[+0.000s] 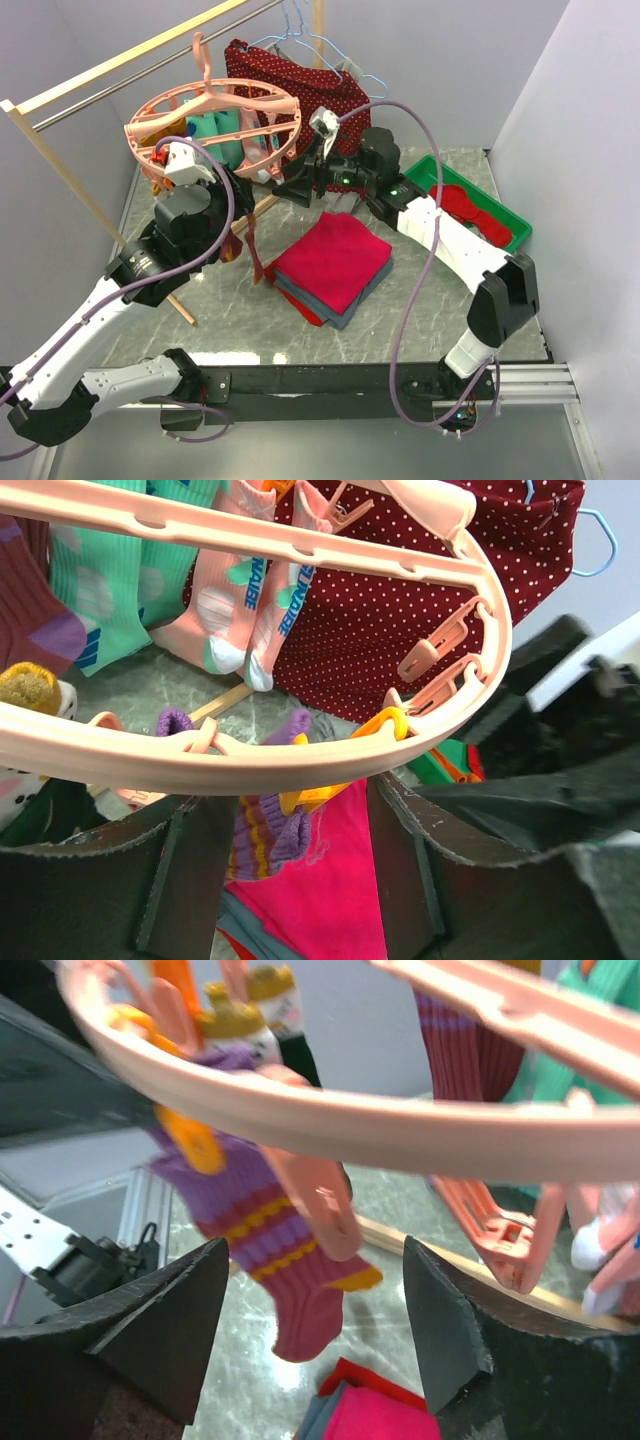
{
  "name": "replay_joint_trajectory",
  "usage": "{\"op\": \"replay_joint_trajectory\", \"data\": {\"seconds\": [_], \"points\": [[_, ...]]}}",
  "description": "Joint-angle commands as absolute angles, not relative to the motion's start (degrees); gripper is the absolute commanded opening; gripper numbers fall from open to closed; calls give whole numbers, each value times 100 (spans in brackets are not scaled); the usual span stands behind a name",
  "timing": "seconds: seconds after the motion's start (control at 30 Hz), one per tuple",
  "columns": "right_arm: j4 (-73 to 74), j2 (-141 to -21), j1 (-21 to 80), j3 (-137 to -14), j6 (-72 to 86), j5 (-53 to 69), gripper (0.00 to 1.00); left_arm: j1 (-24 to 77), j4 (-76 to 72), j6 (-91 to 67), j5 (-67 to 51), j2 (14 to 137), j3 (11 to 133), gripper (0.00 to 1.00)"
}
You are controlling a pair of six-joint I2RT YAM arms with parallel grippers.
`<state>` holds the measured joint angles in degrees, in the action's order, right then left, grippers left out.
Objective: Clip the socks to the hanger
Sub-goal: Clamp the sock onto the hanger, then open the clamp at the hanger.
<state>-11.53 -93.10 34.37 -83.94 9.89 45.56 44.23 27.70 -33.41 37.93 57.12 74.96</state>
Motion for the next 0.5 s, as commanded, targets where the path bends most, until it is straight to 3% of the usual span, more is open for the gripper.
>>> {"op": "replay_joint_trajectory", "data": {"seconds": [0.0,0.3,0.47], "points": [[-1643,-9430,3349,-8736,861,4728,78,4403,2760,-3226,3955,5555,7515,58],[-1732,-9800,3331,-9131,879,5141,76,4395,2804,-3199,3990,5546,7506,58],[-1828,-9905,3322,-9246,1002,5440,53,4395,2821,-3190,4017,5511,7506,58]]}}
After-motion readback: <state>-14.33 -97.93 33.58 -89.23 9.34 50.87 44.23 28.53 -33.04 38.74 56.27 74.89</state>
